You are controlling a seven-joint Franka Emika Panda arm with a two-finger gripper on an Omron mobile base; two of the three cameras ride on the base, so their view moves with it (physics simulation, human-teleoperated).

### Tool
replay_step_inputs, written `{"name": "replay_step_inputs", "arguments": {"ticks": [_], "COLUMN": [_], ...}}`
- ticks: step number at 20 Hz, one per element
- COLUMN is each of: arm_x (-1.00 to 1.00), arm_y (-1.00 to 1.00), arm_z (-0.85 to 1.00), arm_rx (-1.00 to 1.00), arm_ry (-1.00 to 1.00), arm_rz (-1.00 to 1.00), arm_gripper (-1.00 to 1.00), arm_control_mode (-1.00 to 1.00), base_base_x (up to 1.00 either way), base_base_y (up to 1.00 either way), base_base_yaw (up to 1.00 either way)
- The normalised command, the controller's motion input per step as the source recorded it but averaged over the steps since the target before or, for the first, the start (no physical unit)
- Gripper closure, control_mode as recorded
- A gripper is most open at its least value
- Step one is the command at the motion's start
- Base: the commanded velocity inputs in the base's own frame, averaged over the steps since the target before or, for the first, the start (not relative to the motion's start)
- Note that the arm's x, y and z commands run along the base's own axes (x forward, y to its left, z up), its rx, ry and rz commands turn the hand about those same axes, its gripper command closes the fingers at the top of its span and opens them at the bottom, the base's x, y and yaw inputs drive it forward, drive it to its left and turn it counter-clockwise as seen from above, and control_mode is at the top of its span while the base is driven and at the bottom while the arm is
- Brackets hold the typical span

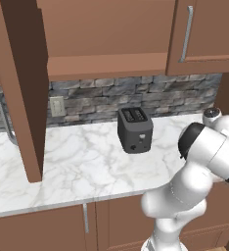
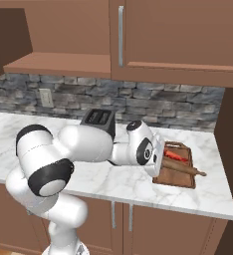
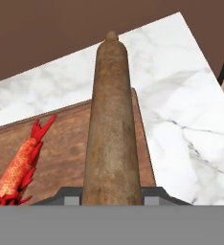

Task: Open the cabinet, retrieve the rolling pin, and place it next to the meat on the cutting board to prepare for tenderizing.

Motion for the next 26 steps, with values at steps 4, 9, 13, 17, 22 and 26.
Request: {"name": "replay_step_inputs", "arguments": {"ticks": [4, 9, 13, 17, 22, 26], "arm_x": [0.21, 0.13, 0.03, 0.05, 0.08, 0.08], "arm_y": [-0.11, -0.08, -0.01, -0.02, 0.0, -0.01], "arm_z": [-0.19, -0.2, -0.2, -0.14, -0.17, -0.14], "arm_rx": [0.0, 0.0, 0.0, 0.0, 0.0, 0.0], "arm_ry": [0.03, 0.0, 0.0, 0.0, 0.0, 0.0], "arm_rz": [0.0, 0.0, 0.0, 0.0, 0.0, 0.01], "arm_gripper": [1.0, 1.0, 1.0, 1.0, -1.0, -1.0], "arm_control_mode": [-1.0, -1.0, -1.0, -1.0, -1.0, -1.0], "base_base_x": [0.0, 0.0, 0.0, 0.0, 0.0, 0.0], "base_base_y": [0.0, 0.0, 0.0, 0.0, 0.0, 0.0], "base_base_yaw": [0.0, 0.0, 0.0, 0.0, 0.0, 0.0]}}
